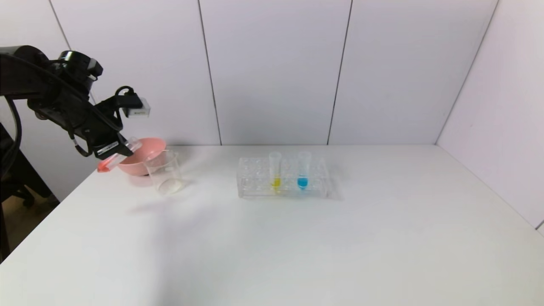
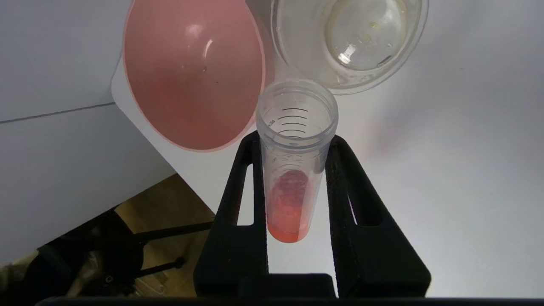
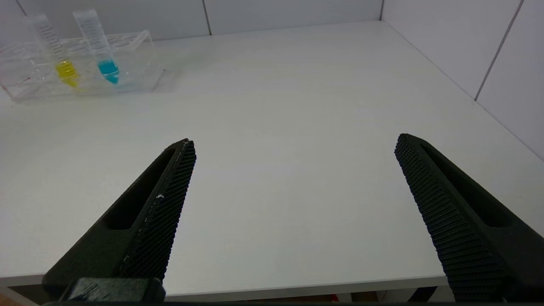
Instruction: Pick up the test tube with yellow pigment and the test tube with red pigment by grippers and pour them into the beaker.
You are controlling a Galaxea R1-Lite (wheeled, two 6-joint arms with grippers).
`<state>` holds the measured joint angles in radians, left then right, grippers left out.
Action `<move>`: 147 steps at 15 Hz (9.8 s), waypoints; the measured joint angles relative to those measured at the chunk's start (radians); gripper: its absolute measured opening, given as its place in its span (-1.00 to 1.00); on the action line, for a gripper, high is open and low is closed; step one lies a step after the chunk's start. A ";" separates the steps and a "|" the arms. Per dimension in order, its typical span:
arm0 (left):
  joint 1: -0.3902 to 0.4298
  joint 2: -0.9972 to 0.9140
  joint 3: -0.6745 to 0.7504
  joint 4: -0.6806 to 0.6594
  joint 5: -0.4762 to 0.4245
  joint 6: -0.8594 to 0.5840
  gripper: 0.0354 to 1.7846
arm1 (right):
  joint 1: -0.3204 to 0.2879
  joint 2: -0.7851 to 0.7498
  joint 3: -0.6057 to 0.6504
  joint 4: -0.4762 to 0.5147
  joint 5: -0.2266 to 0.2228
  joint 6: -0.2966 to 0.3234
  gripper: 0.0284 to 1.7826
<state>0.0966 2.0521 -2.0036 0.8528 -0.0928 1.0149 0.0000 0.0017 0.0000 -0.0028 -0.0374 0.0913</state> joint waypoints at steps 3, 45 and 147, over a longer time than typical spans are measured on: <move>-0.050 0.000 -0.008 -0.005 0.106 0.031 -0.55 | 0.000 0.000 0.000 0.000 0.000 -0.001 0.92; -0.309 0.056 -0.001 0.014 0.846 0.075 -0.55 | 0.000 0.000 0.000 0.000 0.000 -0.001 0.92; -0.879 0.341 0.675 -1.919 0.890 -1.072 0.79 | 0.000 0.000 0.000 0.000 0.000 0.000 0.92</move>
<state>-0.7821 2.3928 -1.3283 -1.0666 0.7974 -0.0570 0.0000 0.0017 0.0000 -0.0028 -0.0379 0.0913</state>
